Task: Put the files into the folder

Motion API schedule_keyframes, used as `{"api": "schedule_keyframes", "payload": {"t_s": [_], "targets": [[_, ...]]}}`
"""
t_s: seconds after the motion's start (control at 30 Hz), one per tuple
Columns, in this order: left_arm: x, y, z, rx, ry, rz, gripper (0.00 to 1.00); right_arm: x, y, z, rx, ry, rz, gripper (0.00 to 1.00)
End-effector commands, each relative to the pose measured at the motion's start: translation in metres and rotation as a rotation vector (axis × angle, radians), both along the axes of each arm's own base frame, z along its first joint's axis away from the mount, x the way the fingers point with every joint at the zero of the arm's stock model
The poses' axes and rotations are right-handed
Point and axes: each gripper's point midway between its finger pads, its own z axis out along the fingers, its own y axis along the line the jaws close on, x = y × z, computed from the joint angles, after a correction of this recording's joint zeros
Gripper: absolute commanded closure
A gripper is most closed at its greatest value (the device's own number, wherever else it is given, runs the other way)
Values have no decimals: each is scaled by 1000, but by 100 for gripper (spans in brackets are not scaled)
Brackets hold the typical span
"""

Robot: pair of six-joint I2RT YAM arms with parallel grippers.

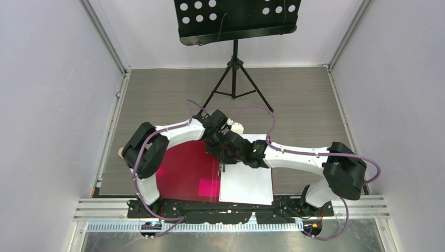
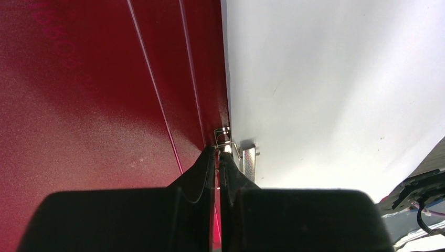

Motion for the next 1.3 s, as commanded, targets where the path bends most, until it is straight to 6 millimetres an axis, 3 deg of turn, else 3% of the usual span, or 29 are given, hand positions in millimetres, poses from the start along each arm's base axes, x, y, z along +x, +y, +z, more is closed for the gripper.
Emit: {"api": "schedule_keyframes", "payload": {"t_s": [0.0,0.23,0.47,0.7,1.27], "targets": [[-2,3,-12,37,-1,-2,97,9,13,12,32,-39,-22,76],[1,1,-5,31,-14,-3,96,0,10,1,-9,-19,-15,76],[11,-1,14,24,-50,-10,88,-13,3,-17,-61,13,4,82],[21,-3,32,21,-77,-18,82,-24,-17,-40,-123,47,-16,82],[10,8,18,49,-58,-21,81,-32,-60,-85,-306,79,-47,83]]}}
